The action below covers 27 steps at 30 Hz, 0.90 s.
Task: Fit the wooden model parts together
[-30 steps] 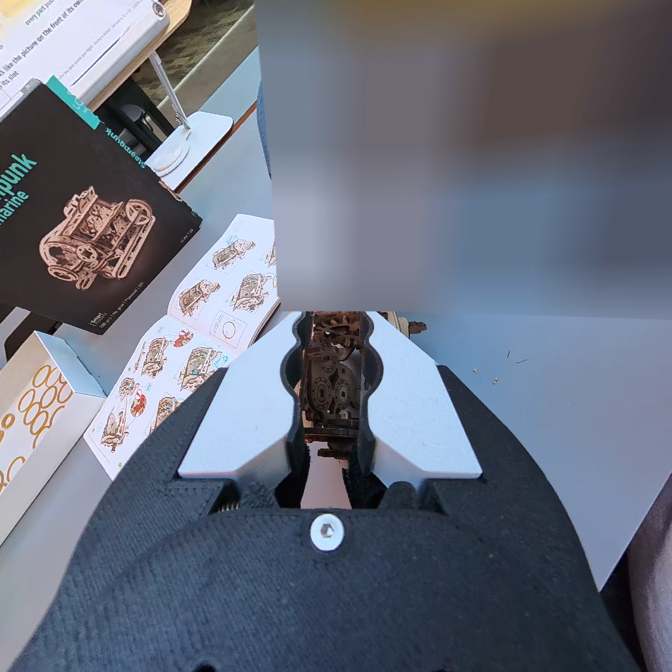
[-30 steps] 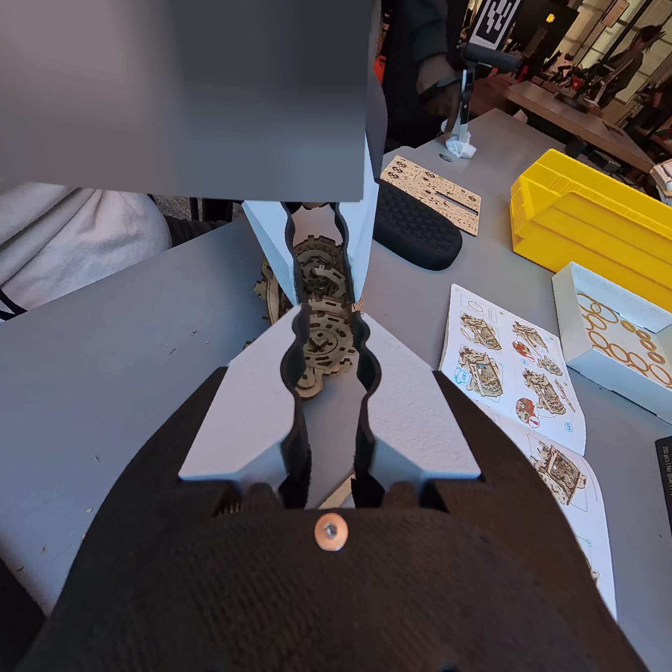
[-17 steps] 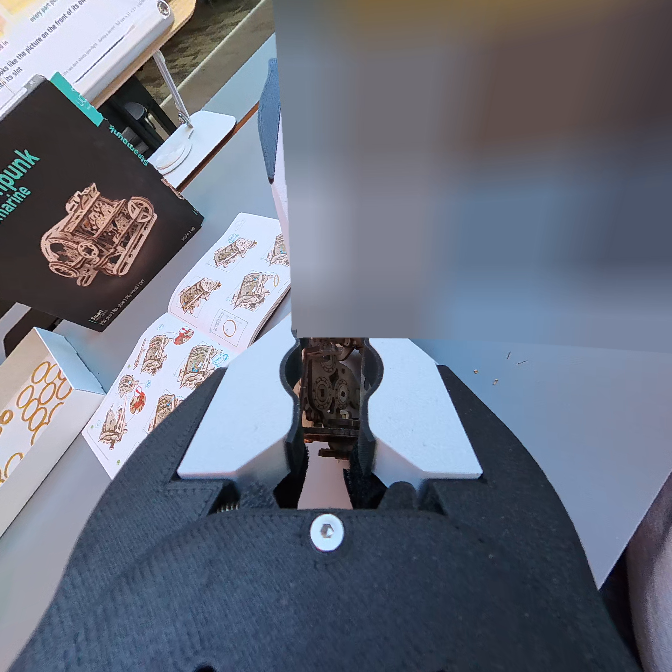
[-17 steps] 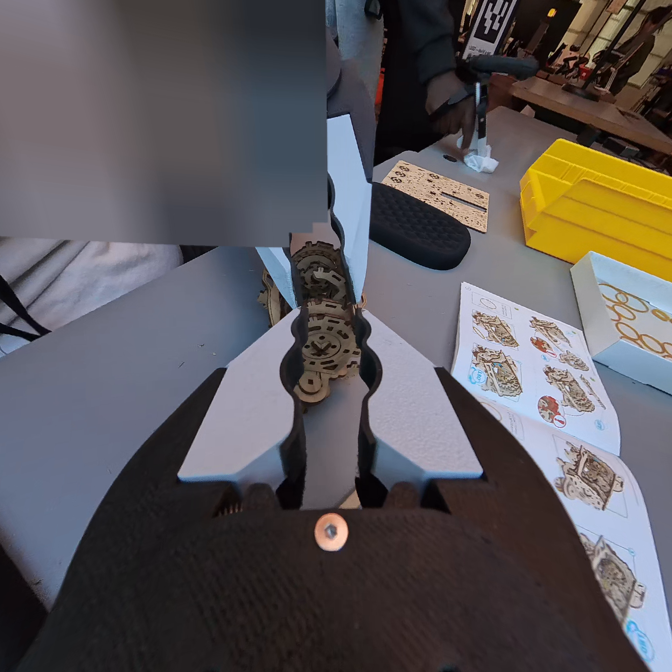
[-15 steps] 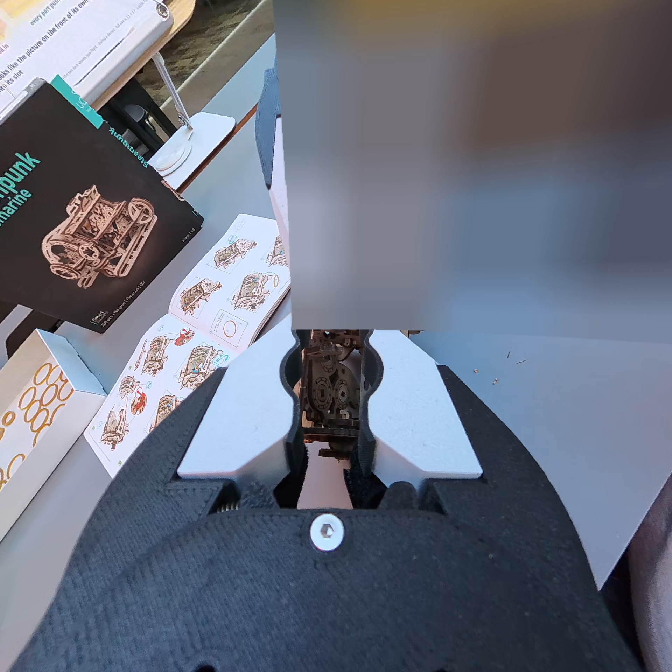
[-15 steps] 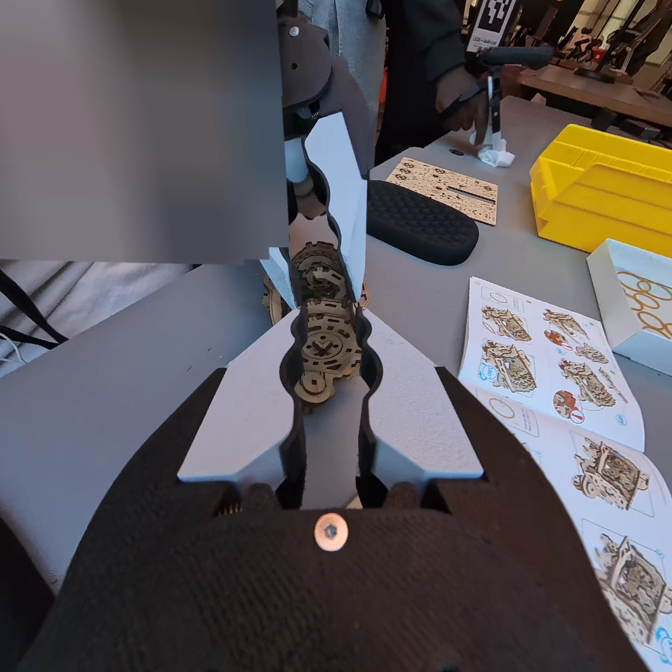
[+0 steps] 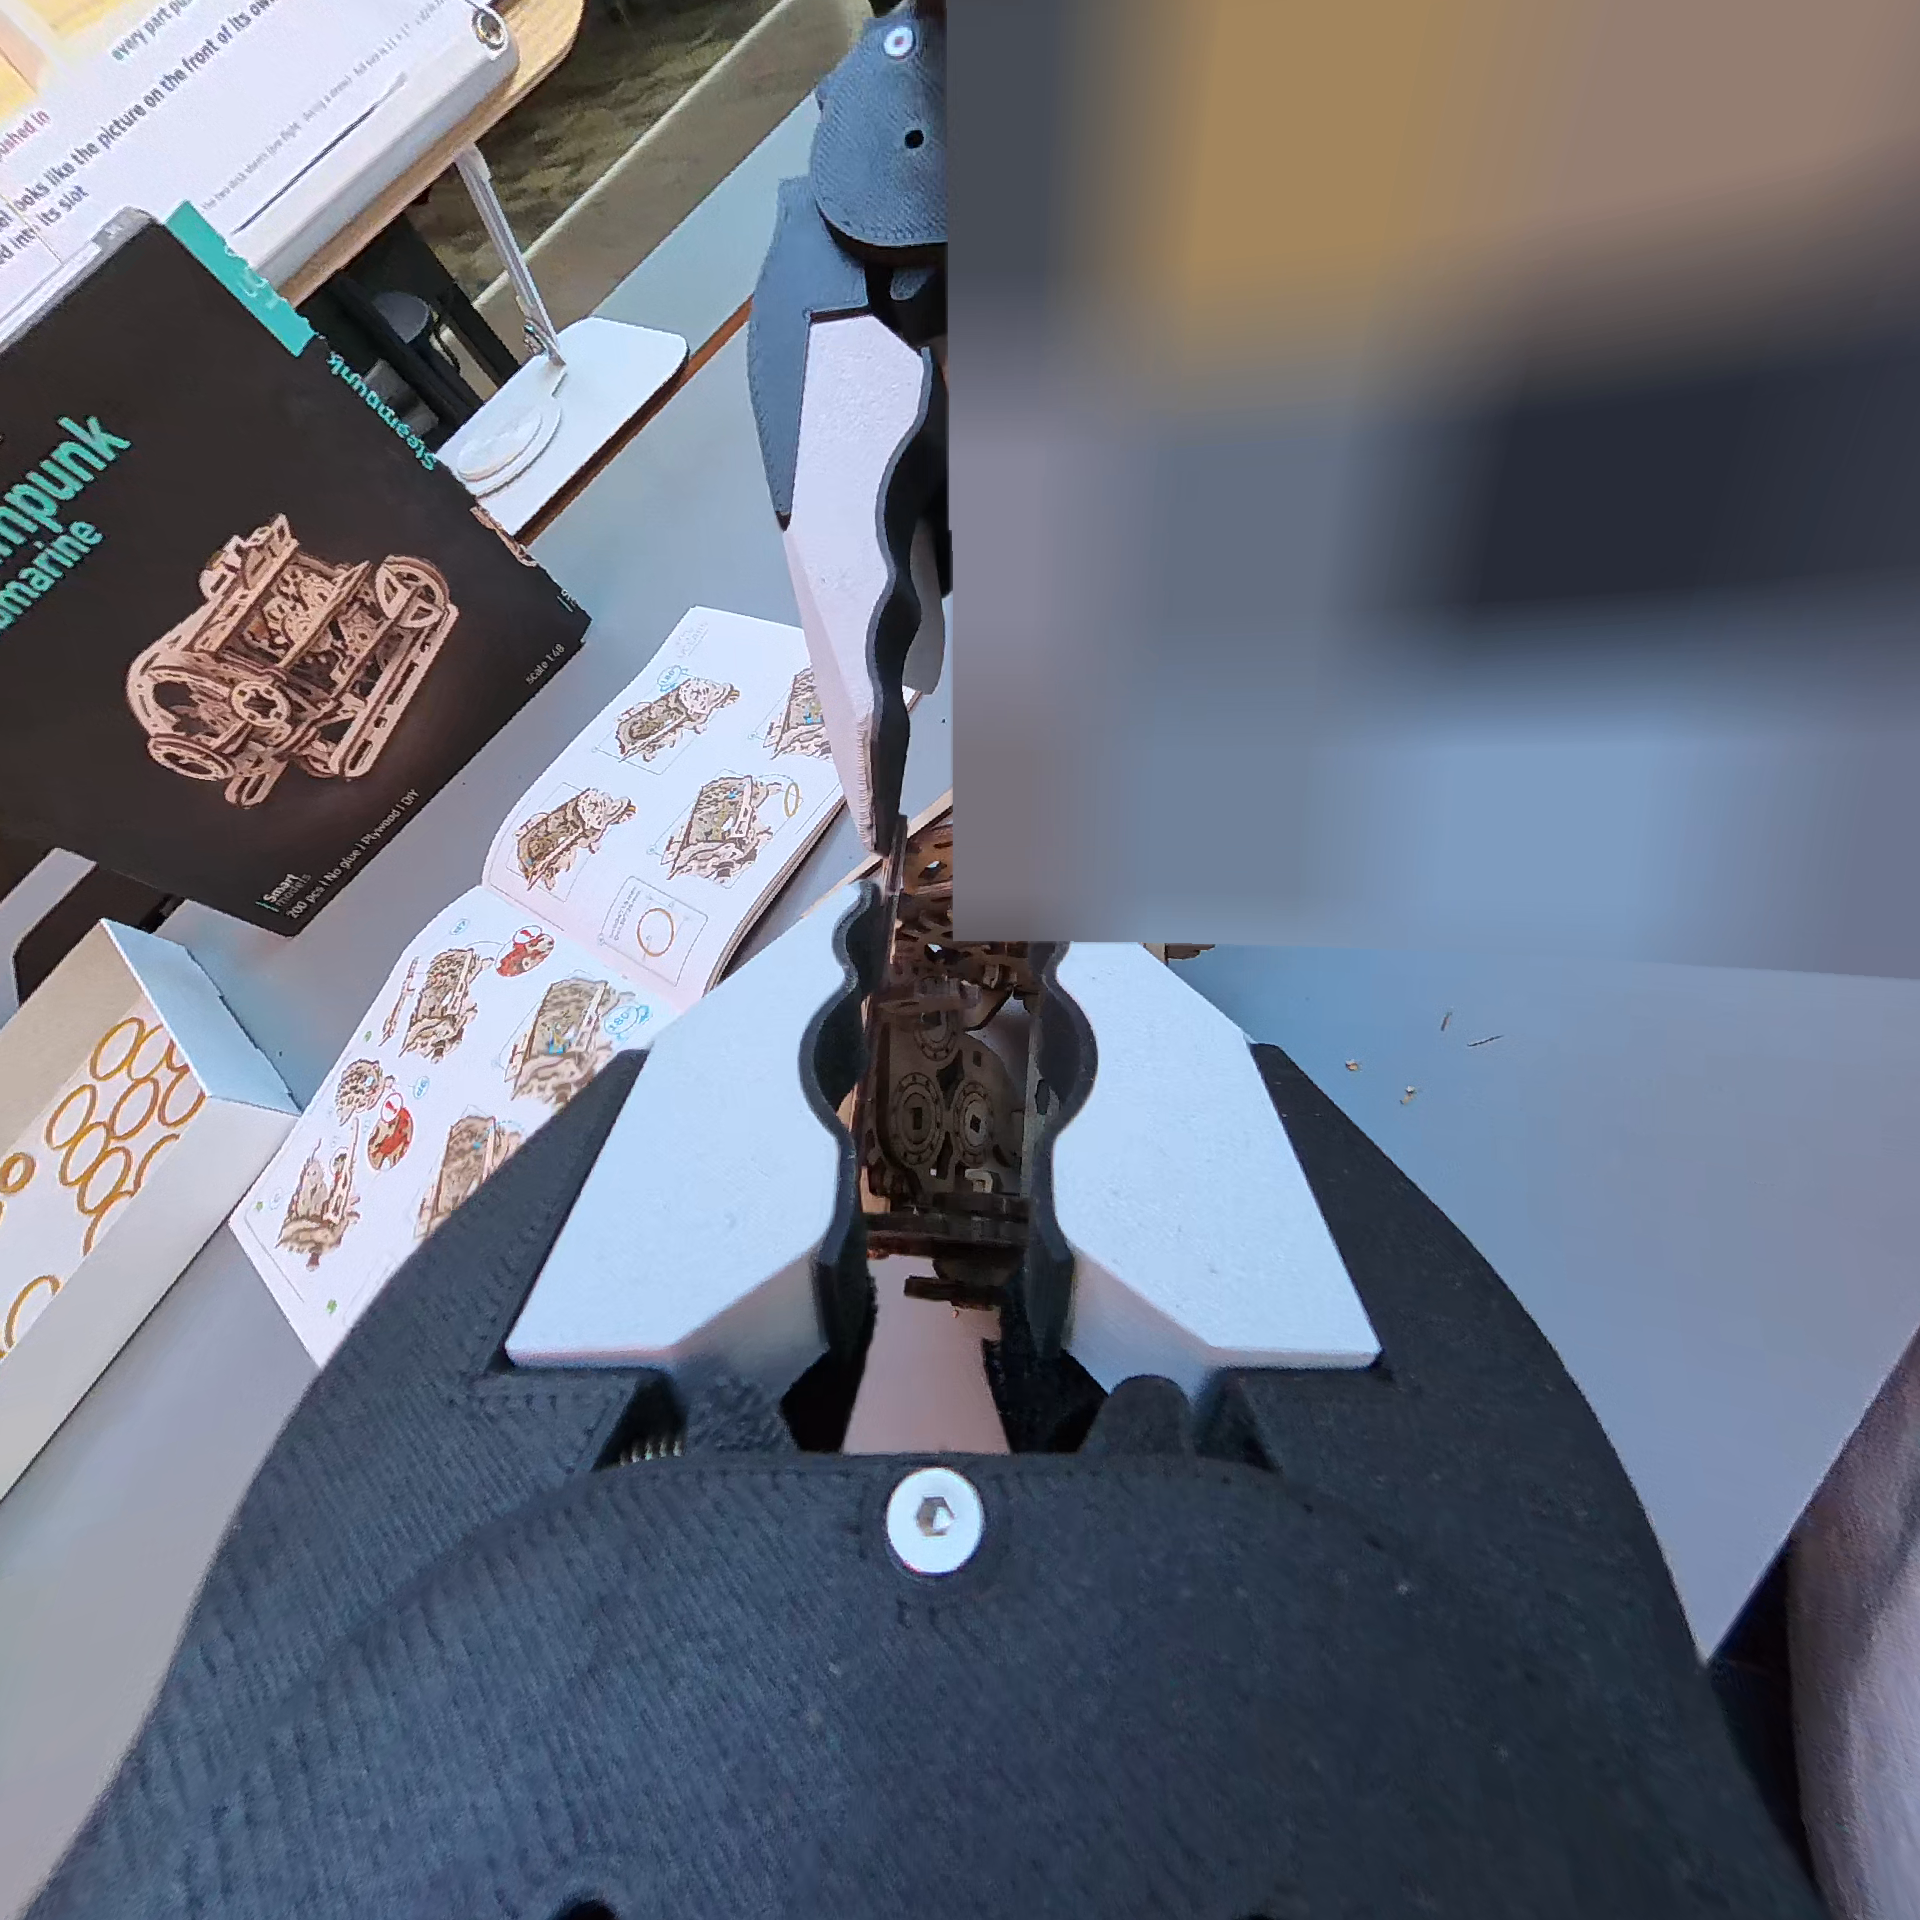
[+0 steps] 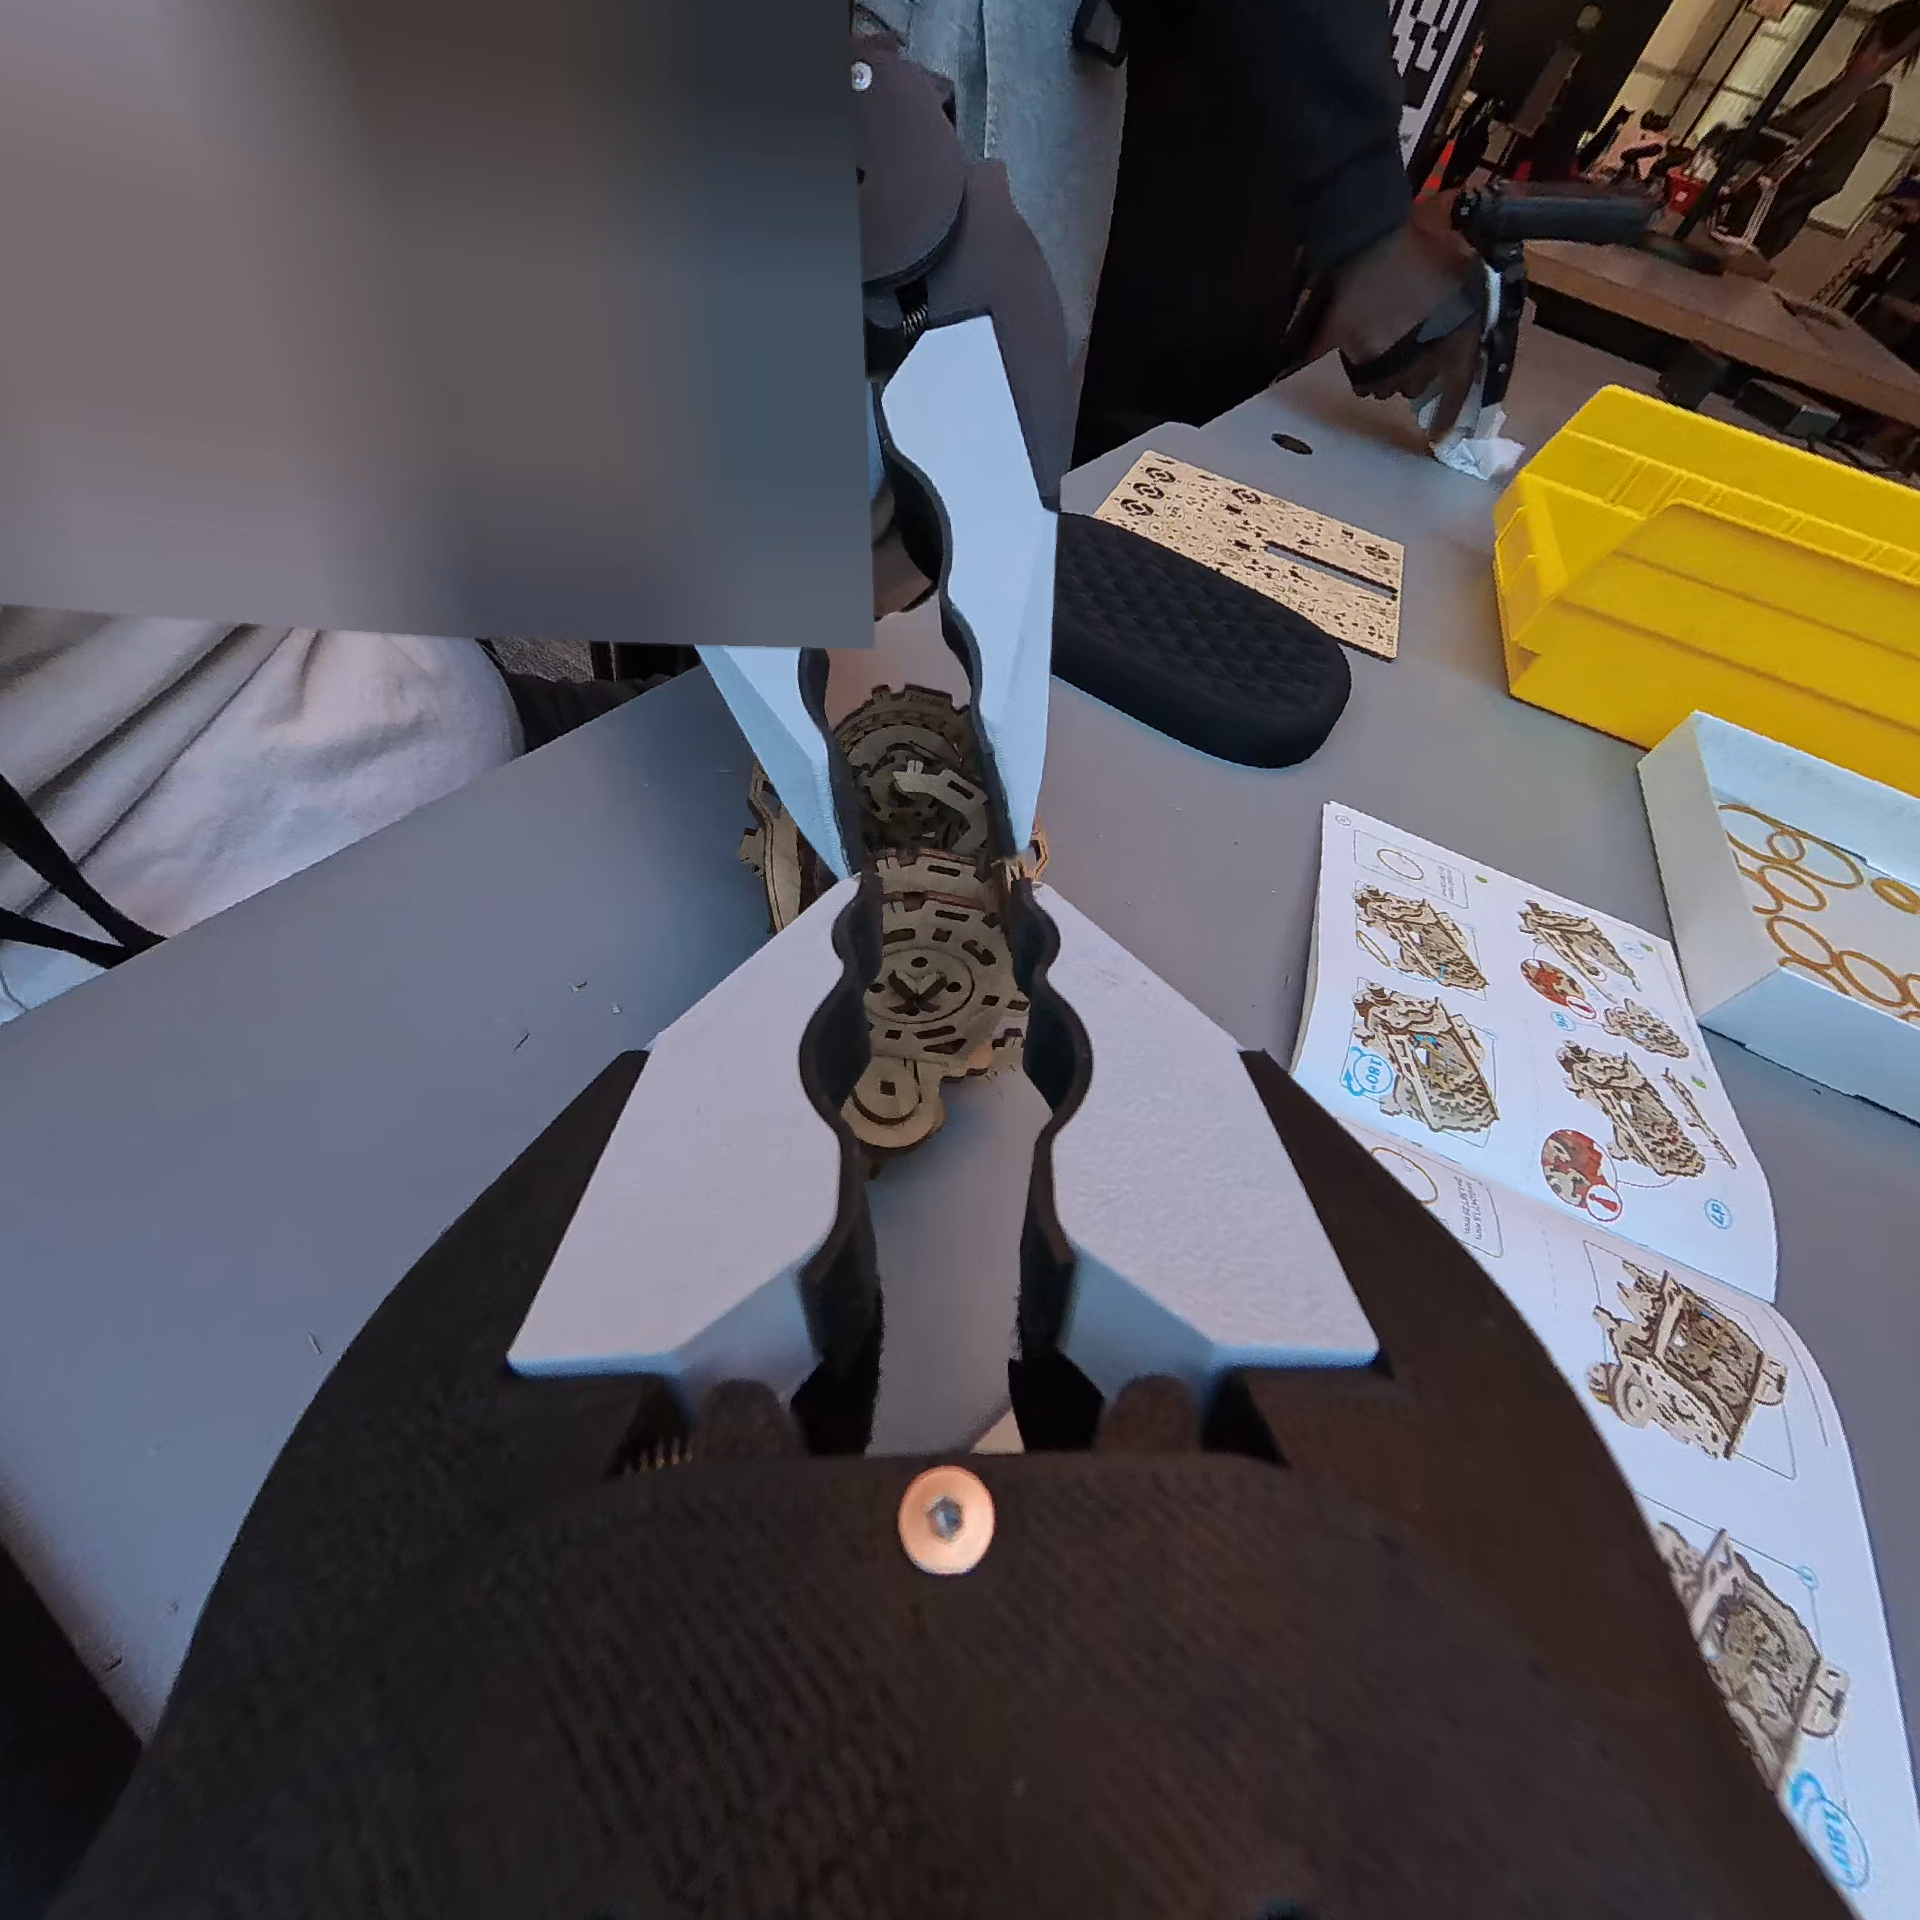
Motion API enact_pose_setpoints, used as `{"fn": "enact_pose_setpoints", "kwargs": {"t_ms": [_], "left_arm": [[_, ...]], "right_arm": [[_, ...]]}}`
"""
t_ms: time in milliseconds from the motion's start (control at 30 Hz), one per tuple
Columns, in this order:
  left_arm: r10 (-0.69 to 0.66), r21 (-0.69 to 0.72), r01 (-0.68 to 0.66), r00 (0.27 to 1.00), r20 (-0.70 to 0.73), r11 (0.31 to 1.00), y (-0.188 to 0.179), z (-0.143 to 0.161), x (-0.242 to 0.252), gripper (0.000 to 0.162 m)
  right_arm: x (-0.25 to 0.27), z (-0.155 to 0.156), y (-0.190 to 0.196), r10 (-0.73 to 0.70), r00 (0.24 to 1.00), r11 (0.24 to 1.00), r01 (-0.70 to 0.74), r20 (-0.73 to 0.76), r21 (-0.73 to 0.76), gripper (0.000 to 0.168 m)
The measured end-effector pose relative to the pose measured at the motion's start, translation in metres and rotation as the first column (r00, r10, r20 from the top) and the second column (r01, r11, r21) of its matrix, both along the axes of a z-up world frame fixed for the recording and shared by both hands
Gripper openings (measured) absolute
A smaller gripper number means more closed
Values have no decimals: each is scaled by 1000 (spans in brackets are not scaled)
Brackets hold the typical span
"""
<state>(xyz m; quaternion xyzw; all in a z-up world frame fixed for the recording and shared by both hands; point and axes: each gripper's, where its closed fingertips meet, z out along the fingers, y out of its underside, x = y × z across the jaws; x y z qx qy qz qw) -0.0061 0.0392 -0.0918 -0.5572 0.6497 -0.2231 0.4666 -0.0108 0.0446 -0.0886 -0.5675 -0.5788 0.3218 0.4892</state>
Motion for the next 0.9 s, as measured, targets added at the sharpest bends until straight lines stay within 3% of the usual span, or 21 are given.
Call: {"fn": "enact_pose_setpoints", "kwargs": {"t_ms": [167,300,500,667,900], "left_arm": [[50,-23,-48,993,103,999,2,18,-37,50],[88,-127,-66,979,183,990,7,11,-67,39],[11,-60,2,975,222,998,13,9,-58,50],[-24,-89,47,971,237,995,23,4,-50,48],[9,-237,69,951,311,969,39,9,-63,52]], "right_arm": [[3,1,1,-9,1000,1000,9,-8,13,24],[3,1,1,-10,1000,1000,10,-2,17,24],[4,4,0,-23,999,999,22,27,25,29],[1,23,6,-90,995,995,88,36,45,33],[-16,25,13,-106,994,985,108,21,-132,32]]}}
